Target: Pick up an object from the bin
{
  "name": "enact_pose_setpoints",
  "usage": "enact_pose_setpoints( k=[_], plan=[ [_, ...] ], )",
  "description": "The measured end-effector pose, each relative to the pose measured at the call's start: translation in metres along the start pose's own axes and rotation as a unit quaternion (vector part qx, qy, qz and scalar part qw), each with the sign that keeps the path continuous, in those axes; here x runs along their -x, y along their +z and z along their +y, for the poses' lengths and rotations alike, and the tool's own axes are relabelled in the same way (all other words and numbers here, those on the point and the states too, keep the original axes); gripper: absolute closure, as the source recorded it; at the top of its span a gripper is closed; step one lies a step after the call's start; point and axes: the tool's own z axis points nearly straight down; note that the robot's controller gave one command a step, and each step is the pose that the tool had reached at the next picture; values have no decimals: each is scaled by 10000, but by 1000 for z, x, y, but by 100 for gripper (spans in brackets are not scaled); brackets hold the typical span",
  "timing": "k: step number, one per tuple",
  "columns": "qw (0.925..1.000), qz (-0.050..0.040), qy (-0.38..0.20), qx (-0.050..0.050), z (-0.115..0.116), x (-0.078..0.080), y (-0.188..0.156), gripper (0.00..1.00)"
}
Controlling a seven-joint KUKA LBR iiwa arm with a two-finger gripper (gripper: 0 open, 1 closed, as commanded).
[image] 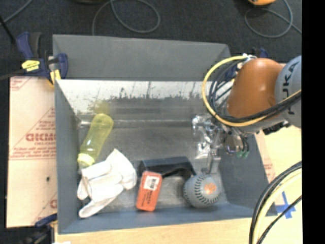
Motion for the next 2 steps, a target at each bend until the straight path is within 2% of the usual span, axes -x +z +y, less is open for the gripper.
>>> enact_pose_setpoints(
  k=[1,2],
  plan=[
    [10000,-42,-10,-5,0,2,-5,0],
    [9995,-54,-324,-9,53,4,54,0]
  ],
)
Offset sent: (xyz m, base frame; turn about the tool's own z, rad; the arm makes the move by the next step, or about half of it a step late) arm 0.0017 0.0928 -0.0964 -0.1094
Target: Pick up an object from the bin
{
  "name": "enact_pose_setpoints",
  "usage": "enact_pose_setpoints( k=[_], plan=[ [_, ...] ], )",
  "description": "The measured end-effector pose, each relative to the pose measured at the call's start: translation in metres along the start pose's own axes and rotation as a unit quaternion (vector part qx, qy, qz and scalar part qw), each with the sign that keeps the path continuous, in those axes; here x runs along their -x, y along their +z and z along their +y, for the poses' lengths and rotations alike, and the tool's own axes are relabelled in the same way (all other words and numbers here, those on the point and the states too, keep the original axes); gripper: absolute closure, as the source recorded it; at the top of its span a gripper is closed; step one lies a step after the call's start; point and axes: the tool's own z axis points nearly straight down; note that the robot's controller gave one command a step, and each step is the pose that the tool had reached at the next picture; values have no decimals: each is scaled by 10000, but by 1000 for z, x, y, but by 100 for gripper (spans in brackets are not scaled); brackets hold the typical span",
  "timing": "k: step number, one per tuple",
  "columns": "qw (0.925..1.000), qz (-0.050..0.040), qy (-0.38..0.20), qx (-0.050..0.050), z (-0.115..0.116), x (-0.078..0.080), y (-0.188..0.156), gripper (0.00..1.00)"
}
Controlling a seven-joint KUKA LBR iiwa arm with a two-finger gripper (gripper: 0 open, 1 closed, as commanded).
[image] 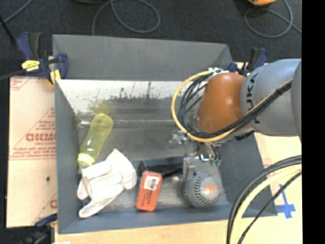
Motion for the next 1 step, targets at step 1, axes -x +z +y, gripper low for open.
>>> enact_pose_setpoints(
  k=[1],
  plan=[
    [9999,23,139,9,38,3,-2,0]
  ],
)
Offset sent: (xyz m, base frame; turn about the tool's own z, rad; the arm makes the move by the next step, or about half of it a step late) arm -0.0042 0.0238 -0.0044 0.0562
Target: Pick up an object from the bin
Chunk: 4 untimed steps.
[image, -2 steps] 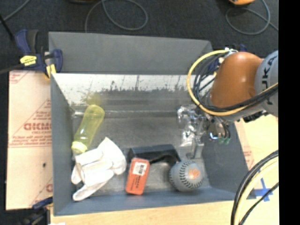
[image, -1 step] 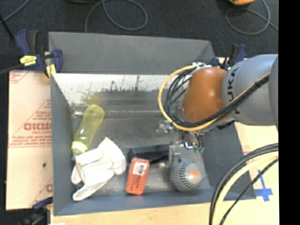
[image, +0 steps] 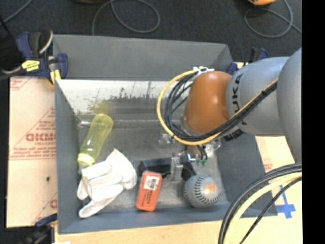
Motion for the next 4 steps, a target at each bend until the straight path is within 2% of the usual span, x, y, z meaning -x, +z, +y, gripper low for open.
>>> enact_pose_setpoints(
  k=[1,2,3,4],
  plan=[
    [10000,-40,65,0,-1,0,-12,0],
    [9960,-23,898,-1,18,2,24,0],
    [10000,-83,-30,-31,44,1,40,100],
    [10000,-83,-30,-31,44,1,40,100]
  ],
)
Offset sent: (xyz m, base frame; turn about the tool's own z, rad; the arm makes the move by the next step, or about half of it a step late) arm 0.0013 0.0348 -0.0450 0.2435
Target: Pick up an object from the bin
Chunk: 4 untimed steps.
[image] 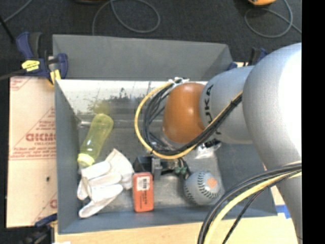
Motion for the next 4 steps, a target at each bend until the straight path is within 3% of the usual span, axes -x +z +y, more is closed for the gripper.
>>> enact_pose_setpoints(
  k=[4],
  plan=[
    [10000,36,-5,1,-1,-3,-38,100]
  ],
)
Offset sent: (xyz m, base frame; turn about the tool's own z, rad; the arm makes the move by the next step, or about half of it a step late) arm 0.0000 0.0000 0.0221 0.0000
